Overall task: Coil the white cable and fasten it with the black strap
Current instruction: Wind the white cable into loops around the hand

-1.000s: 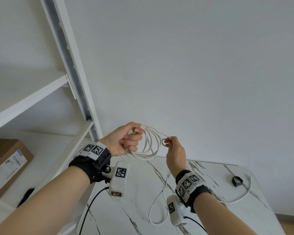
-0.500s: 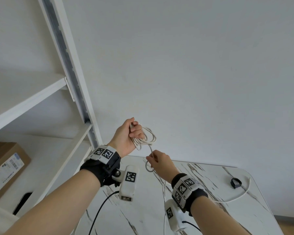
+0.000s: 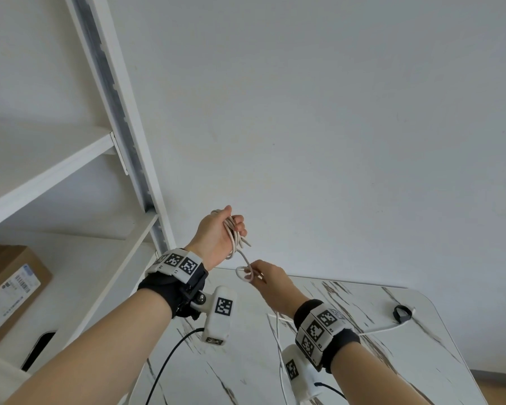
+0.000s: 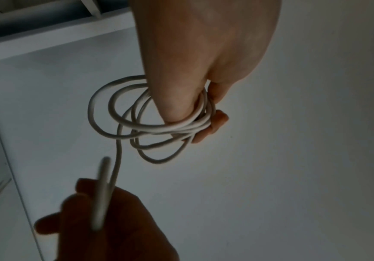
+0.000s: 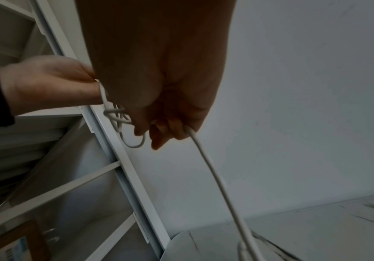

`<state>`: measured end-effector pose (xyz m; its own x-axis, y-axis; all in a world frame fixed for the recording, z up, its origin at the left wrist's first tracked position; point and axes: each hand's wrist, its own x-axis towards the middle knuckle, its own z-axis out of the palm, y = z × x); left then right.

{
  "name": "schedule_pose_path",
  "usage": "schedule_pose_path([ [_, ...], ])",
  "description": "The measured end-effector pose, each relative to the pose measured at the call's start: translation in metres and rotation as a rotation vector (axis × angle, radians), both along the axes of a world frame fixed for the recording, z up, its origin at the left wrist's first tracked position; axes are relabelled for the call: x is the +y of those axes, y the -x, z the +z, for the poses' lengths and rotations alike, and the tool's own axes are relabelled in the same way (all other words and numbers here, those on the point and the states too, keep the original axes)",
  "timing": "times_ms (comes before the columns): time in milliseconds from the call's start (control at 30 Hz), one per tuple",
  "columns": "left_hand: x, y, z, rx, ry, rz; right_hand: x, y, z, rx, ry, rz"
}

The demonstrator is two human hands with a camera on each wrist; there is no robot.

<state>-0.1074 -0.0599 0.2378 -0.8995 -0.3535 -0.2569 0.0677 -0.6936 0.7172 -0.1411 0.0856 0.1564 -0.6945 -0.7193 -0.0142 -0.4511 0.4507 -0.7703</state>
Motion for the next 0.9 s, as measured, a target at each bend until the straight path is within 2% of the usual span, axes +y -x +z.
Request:
schedule_pose_path([
  [167, 0.000, -0.001, -0.002, -0.009, 0.110, 0.057, 0.004, -0.002, 0.011, -0.042, 0.053, -0.004],
  [333, 0.006, -0.002, -0.014, -0.054, 0.429, 0.027, 0.005, -0.002, 0.020, -0.016, 0.081, 0.049],
  [500, 0.006, -0.002, -0.029, -0.078, 0.619, -0.060, 0.009, 0.000, 0.033, -0.029, 0.119, 0.070],
  [633, 0.004, -0.003, -0.033, -0.139, 0.668, -0.202, 0.016, 0.003, 0.042, 0.023, 0.103, 0.099],
  [733, 0.005, -0.003, -0.034, -0.176, 0.707, -0.244, 0.019, 0.005, 0.045, 0.041, 0.084, 0.104],
  [900, 0.010, -0.005, -0.027, -0.229, 0.660, -0.268, 0.019, 0.003, 0.044, 0.125, 0.102, -0.003],
])
